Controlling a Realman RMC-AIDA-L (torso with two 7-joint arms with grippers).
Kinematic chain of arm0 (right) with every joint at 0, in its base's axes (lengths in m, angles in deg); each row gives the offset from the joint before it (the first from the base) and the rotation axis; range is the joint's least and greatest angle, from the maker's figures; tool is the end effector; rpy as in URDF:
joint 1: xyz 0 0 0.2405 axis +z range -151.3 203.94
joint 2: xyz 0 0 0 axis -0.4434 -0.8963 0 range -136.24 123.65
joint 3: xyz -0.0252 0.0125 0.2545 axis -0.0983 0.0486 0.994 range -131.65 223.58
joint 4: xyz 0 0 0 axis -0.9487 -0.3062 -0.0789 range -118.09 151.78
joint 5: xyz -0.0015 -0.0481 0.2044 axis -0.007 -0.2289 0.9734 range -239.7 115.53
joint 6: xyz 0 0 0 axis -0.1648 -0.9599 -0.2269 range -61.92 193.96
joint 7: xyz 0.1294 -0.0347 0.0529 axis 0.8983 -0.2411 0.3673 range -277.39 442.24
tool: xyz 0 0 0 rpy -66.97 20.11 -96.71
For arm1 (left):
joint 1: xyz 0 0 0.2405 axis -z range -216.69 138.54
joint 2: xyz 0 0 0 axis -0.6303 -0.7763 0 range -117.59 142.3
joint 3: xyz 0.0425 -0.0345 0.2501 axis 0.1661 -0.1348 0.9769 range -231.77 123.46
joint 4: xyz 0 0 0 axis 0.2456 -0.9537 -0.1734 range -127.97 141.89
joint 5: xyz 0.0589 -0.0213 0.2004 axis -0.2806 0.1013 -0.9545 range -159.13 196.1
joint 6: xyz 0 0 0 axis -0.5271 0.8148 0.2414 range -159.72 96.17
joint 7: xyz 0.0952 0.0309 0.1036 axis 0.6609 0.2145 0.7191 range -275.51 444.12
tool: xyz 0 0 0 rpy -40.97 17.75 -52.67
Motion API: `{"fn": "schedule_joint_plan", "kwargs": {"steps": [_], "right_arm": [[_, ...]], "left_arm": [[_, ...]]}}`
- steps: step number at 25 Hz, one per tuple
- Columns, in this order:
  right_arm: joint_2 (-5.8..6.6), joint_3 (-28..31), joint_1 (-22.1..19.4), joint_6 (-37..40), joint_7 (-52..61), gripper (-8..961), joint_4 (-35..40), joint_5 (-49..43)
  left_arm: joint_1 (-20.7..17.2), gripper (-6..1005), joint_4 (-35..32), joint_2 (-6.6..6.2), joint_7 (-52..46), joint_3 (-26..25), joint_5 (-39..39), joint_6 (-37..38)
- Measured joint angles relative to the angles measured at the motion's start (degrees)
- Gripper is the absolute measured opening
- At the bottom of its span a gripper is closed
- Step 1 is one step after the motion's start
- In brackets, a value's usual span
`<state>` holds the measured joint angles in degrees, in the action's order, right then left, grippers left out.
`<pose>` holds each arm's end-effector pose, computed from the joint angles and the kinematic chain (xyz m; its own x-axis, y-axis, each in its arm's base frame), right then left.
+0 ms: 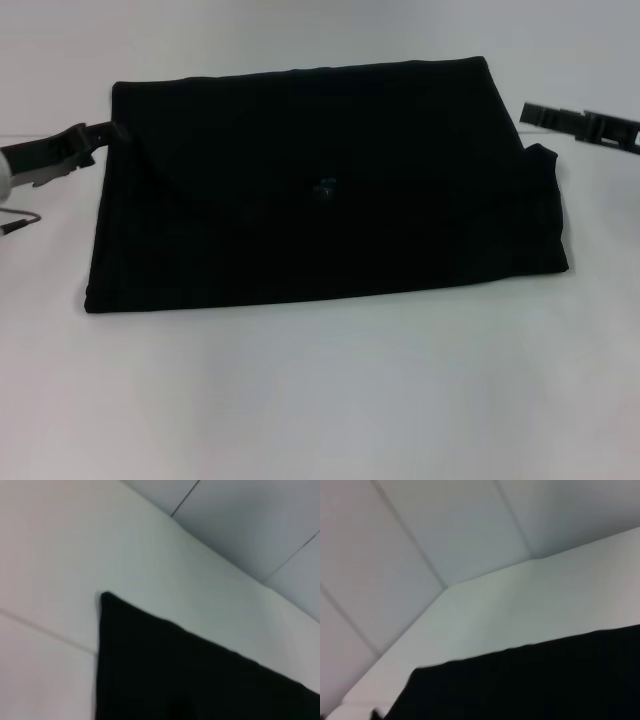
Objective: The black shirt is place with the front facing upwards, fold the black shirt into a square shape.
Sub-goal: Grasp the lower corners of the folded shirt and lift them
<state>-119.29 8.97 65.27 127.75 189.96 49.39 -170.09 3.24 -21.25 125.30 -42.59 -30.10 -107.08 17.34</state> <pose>0.2679 0.4307 0.0596 0.4431 -0.5358 -0.7187 -0.8769 -0.4258 -0.2232 -0.3115 0.4414 0.0652 0.1281 0.6083 0.7833 0.9881 -0.0108 -0.1533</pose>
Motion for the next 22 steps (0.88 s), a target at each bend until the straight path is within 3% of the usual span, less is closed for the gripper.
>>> {"fn": "schedule_joint_plan", "kwargs": {"steps": [7, 10, 11, 22], "right_arm": [[0.86, -0.67, -4.37, 16.78, -13.23, 796, -0.24, 0.11], [0.42, -0.71, -6.18, 22.54, -18.95, 795, -0.42, 0.11], [0.20, -0.74, -6.57, 23.52, -20.12, 795, -0.46, 0.11], [-1.64, -0.80, -6.99, 25.35, -22.10, 790, -0.63, -3.62]], "left_arm": [[-3.54, 715, 0.87, -5.63, -7.04, 1.92, -3.40, 17.51], [-4.35, 816, 0.47, -7.02, -9.79, 3.00, -7.33, 22.59], [-4.46, 849, 0.32, -7.14, -9.99, 3.02, -8.85, 23.47], [-4.94, 848, -0.35, -5.45, -6.71, 6.11, -10.87, 21.02]]}}
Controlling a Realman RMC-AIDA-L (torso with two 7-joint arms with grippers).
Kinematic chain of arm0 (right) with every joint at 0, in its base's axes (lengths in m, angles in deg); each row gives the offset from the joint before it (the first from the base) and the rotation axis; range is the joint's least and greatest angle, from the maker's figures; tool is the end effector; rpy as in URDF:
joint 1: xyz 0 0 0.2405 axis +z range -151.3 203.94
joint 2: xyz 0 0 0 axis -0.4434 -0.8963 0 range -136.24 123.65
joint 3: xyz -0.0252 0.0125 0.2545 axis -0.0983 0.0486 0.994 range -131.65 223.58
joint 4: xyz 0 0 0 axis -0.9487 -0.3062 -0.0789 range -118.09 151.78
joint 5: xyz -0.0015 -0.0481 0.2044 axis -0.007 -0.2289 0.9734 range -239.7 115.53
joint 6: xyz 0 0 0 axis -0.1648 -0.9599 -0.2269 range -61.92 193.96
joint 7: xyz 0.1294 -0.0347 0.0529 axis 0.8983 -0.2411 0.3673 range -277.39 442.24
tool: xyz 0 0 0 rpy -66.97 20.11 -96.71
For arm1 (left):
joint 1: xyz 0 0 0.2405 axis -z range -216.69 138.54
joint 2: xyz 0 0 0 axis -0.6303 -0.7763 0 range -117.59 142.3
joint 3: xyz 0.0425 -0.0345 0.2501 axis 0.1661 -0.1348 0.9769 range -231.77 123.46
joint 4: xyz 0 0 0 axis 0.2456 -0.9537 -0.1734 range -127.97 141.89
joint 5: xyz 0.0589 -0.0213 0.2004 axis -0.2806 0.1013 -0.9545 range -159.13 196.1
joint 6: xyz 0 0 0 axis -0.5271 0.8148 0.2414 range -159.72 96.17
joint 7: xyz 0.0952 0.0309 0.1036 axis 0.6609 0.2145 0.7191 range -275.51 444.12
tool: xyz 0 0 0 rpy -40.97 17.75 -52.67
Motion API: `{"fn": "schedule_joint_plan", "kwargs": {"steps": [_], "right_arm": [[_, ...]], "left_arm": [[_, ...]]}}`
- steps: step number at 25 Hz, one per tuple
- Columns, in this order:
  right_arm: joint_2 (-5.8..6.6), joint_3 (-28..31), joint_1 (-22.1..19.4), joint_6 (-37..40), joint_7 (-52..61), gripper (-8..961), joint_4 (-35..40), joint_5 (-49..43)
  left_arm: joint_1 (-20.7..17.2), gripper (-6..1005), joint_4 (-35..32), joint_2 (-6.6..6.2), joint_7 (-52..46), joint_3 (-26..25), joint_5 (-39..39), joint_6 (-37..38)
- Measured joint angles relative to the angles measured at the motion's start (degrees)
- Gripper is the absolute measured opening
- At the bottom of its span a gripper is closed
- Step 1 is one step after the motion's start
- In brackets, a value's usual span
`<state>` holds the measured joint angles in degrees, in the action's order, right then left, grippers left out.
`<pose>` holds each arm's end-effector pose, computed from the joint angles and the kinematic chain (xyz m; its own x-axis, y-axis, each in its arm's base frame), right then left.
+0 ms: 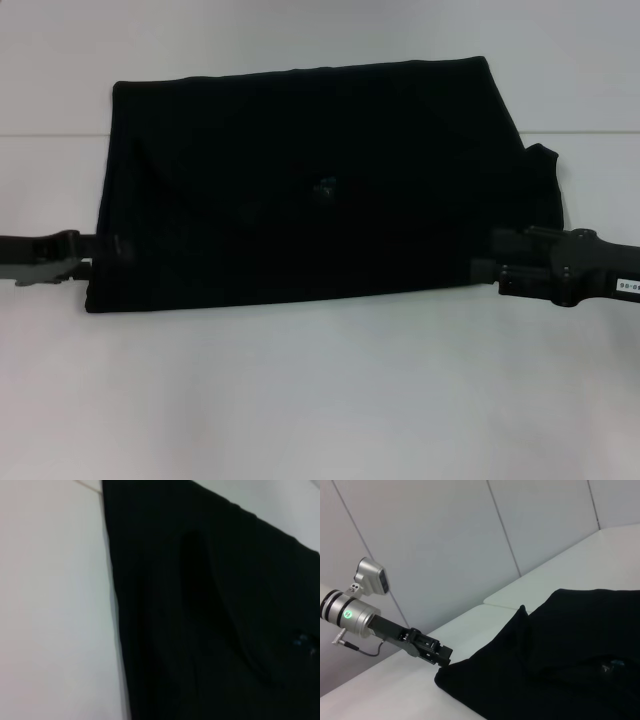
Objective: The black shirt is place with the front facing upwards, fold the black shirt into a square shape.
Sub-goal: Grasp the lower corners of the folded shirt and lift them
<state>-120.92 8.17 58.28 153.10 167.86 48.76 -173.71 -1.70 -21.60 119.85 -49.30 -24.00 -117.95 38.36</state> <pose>0.2734 0.3456 0.0210 0.6984 -0.4468 -0.5591 -0.5980 -0.7935 -0.1130 -0.3381 0.3835 0.0672 0.1330 0.8609 0.4910 0.9863 -0.0660 -0.1514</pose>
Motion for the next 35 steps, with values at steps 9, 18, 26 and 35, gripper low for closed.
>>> {"fn": "schedule_joint_plan", "kwargs": {"steps": [9, 18, 26, 35], "right_arm": [[-0.15, 0.02, -0.03, 0.10, 0.24, 782, -0.01, -0.31], [-0.25, 0.00, -0.03, 0.29, 0.27, 774, -0.01, -0.35], [-0.25, 0.00, 0.00, 0.29, 0.26, 768, -0.01, -0.35], [-0.25, 0.00, -0.12, 0.39, 0.26, 760, -0.01, -0.34]], "left_arm": [[-0.17, 847, 0.00, 0.51, 0.85, 3.04, -0.10, 0.87], [-0.94, 846, -3.45, 1.19, 0.90, 4.30, -0.15, -0.36], [-1.39, 845, -3.26, 1.60, 2.72, 4.38, -0.24, -1.58], [-1.30, 844, -3.16, 2.52, 2.99, 5.84, -0.24, -1.85]]}}
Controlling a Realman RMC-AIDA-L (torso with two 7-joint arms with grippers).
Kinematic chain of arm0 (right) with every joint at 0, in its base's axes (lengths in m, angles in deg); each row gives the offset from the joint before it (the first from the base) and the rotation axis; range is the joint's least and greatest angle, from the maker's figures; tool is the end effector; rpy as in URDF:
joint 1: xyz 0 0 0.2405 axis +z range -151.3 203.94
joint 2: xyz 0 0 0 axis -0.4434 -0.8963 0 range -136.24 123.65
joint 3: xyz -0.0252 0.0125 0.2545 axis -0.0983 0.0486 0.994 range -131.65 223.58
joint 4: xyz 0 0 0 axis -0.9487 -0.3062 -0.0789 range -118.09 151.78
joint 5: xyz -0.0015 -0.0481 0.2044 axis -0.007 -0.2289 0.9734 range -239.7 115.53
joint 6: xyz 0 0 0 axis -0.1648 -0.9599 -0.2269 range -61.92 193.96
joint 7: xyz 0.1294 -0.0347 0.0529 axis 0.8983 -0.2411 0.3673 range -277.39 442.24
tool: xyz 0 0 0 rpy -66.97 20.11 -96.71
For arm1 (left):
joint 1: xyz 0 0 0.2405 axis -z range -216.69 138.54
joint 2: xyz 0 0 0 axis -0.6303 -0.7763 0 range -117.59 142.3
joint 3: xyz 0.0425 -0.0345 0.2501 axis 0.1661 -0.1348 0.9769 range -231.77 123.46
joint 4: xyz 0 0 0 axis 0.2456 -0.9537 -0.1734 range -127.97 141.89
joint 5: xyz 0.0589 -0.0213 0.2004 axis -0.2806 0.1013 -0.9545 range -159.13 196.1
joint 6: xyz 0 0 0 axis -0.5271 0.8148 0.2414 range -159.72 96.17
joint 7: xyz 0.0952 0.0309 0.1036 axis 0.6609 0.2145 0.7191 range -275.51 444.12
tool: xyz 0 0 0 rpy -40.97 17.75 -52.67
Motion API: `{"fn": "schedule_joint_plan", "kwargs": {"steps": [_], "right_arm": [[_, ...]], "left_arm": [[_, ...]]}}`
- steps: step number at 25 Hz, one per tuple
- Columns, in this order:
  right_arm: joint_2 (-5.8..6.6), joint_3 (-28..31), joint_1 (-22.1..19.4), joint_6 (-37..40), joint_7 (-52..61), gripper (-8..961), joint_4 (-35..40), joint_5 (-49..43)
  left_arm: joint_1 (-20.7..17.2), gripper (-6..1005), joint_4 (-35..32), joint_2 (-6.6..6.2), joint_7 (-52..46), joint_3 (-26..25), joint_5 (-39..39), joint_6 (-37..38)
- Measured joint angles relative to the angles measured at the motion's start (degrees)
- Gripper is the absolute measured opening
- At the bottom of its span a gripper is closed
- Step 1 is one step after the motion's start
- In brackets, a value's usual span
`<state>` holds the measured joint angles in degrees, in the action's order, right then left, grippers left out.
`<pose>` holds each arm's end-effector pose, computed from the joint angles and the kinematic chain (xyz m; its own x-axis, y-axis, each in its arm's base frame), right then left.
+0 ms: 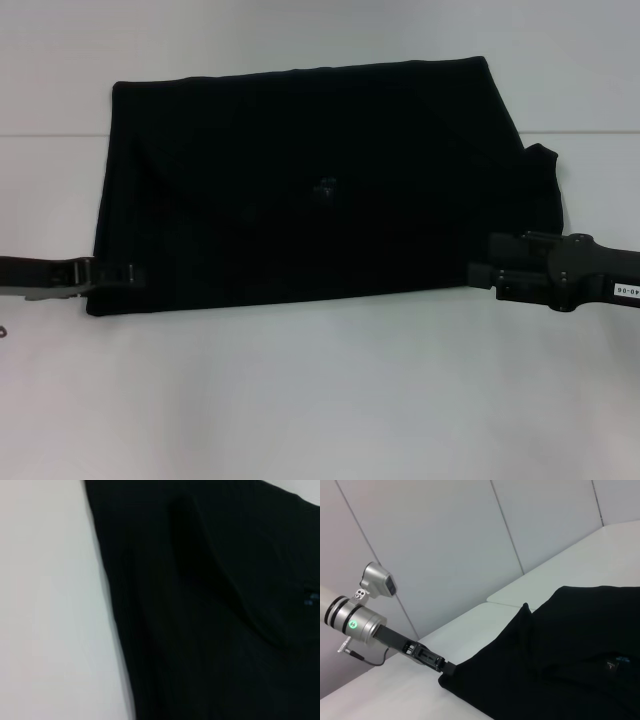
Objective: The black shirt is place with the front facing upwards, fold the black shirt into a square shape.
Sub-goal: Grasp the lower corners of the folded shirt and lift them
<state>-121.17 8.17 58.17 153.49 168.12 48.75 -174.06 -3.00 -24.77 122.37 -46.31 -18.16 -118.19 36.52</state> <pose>0.2732 0.3433 0.0186 0.6950 -0.4552 -0.5566 -0.6001 -0.7936 -0.1004 -0.3379 0.3785 0.0502 0.2458 0.8701 0.4273 0.9580 -0.1508 -0.2440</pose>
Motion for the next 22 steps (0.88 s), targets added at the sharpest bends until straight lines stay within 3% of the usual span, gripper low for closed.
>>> {"fn": "schedule_joint_plan", "kwargs": {"steps": [9, 14, 22], "right_arm": [[0.00, 0.00, -0.33, 0.45, 0.01, 752, 0.00, 0.00], [0.10, 0.03, -0.38, 1.10, 0.29, 748, 0.00, 0.00], [0.18, 0.08, -0.39, 1.81, 0.46, 741, 0.00, 0.00]], "left_arm": [[0.18, 843, -0.57, 0.58, 0.90, 0.15, 0.32, 1.06], [-0.10, 731, -1.78, 1.08, 1.51, 0.29, 0.28, 0.83], [0.10, 394, -1.81, 1.26, 1.67, 2.60, 0.05, -0.16]]}}
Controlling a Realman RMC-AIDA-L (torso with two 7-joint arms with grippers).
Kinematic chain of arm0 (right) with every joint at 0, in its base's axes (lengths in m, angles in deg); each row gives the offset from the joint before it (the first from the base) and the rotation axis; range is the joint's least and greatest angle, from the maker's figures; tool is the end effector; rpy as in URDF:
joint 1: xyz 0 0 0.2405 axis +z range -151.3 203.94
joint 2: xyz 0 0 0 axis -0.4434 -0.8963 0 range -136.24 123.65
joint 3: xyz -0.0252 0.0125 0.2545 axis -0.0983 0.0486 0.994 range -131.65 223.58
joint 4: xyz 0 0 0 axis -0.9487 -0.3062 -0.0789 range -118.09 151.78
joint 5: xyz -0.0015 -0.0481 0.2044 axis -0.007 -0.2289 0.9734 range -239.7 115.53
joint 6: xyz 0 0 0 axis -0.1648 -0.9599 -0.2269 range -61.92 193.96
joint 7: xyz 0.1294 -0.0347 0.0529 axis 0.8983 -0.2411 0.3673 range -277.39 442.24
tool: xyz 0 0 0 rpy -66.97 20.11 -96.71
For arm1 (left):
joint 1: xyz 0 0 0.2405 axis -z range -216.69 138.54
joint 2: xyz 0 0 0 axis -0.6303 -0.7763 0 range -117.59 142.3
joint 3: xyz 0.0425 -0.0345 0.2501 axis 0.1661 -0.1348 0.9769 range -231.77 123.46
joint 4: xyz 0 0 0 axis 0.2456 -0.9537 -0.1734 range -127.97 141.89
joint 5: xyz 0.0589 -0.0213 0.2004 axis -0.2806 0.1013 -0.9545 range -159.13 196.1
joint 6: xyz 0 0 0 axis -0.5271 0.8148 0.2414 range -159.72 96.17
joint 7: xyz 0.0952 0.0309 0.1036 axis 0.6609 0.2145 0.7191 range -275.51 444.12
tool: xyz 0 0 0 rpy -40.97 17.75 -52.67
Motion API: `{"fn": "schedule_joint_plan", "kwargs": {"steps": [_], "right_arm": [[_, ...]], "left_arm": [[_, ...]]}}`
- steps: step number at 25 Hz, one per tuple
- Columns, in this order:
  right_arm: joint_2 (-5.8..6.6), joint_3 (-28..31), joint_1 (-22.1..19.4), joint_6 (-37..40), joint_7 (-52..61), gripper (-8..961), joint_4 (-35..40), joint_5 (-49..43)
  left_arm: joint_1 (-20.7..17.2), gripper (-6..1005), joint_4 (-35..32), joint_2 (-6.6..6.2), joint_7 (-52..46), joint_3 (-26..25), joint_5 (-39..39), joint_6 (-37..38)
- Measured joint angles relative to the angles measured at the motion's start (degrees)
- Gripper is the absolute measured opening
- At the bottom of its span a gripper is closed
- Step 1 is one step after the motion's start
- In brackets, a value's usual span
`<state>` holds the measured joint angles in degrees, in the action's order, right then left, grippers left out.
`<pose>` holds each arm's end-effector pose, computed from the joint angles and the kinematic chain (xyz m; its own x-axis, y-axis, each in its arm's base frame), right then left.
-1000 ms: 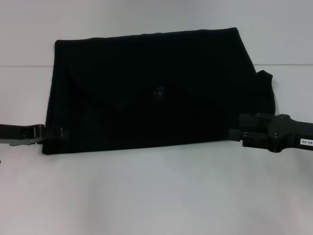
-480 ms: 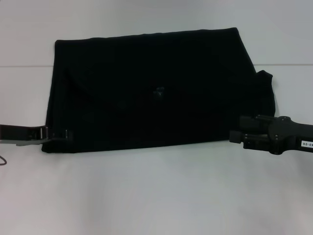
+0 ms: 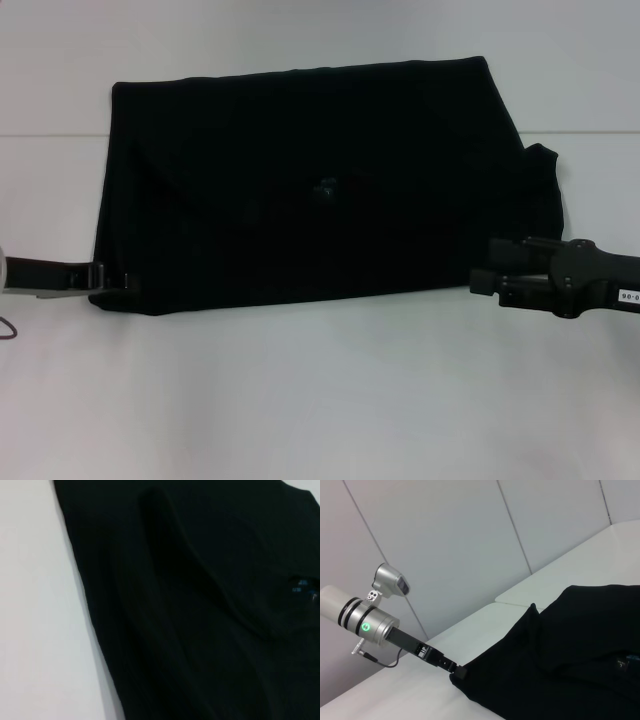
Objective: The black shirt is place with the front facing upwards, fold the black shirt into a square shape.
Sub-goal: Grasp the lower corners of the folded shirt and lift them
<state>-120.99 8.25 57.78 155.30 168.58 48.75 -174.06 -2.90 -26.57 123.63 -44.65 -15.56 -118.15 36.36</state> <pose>0.2732 0.3384 0.0199 0.6870 -0.4643 -0.5590 -0.5987 -0.7976 -0.0733 -0.3302 0.3802 0.0420 0.3139 0.8649 0.3917 0.9370 -0.2157 -0.2746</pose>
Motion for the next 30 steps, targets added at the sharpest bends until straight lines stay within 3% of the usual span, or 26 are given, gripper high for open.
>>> {"fn": "schedule_joint_plan", "kwargs": {"steps": [8, 13, 23, 26, 30], "right_arm": [[0.46, -0.08, 0.09, -0.15, 2.51, 734, 0.47, -0.19], [2.10, -0.07, 1.33, -1.30, 11.11, 730, 2.26, -4.01], [7.40, 0.15, 11.11, -4.31, 49.92, 722, 13.55, -30.37], [7.16, 0.28, 13.63, -6.25, 54.69, 719, 14.34, -37.18], [5.90, -0.16, 15.77, -10.91, 55.58, 716, 11.09, -41.54]], "left_arm": [[0.09, 65, -0.99, 0.11, 0.01, 1.06, -0.04, 0.26], [0.10, 59, -0.97, 0.05, -0.32, 1.27, -0.05, 0.49], [0.22, 54, -0.57, -0.72, -0.53, 0.78, 0.00, 1.53], [0.25, 54, -0.56, -0.79, -0.54, 0.77, 0.01, 1.60], [0.38, 54, -0.53, -0.80, -0.55, 0.78, 0.03, 1.63]]}}
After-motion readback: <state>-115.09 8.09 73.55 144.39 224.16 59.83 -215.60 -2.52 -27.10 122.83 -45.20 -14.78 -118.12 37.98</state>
